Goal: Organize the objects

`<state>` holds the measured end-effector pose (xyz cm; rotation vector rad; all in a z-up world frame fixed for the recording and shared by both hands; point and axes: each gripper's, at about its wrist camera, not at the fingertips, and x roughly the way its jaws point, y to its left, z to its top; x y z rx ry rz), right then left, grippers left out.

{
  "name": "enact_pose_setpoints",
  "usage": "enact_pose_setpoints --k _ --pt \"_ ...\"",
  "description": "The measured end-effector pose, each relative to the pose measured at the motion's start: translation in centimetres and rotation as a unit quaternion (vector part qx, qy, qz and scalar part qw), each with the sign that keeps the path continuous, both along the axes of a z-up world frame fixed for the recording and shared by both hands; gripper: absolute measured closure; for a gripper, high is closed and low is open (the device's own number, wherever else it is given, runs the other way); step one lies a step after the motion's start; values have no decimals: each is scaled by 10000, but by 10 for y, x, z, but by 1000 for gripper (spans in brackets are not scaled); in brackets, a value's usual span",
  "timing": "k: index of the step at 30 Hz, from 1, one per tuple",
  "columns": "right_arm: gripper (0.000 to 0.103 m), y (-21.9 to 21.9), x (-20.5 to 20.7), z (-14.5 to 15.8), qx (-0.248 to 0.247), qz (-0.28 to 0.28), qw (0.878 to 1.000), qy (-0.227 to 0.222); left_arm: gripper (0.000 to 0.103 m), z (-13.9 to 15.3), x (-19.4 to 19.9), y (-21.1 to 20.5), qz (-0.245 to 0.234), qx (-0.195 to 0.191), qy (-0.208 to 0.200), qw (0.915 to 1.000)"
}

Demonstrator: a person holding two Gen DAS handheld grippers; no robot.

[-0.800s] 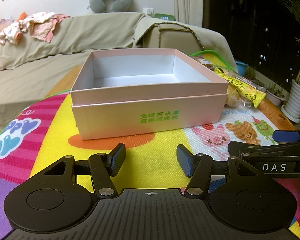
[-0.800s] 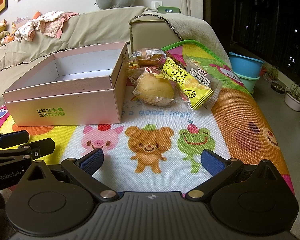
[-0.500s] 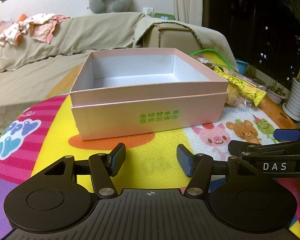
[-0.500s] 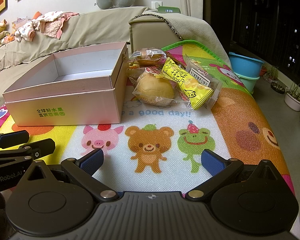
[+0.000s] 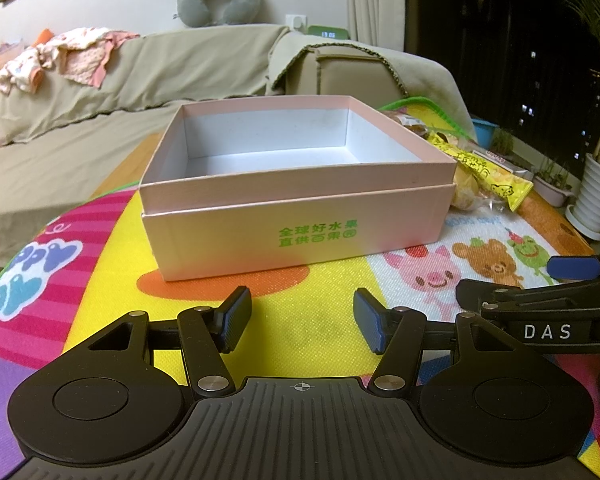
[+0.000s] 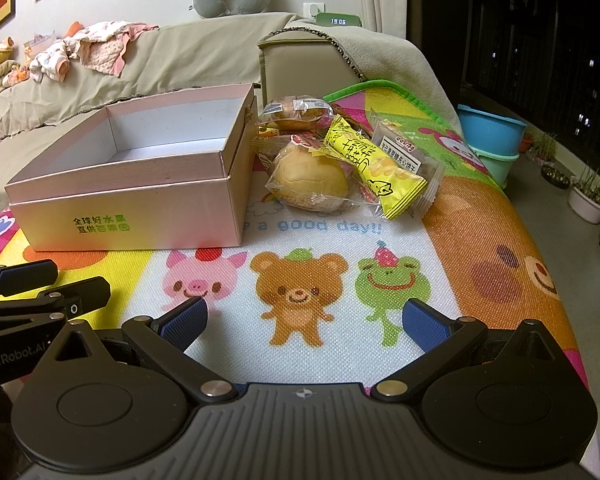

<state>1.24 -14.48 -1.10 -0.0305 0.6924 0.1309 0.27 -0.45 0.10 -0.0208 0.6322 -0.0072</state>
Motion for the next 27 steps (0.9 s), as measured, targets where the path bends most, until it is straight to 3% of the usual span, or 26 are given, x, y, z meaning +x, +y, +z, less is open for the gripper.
enact_pose_setpoints --k 8,27 --pt "0 2 2 -1 26 -17 10000 24 41 -1 0 -2 -3 88 0 10000" --pt "0 0 16 6 -48 44 9977 669 40 -1 -1 -1 -5 165 23 9999"
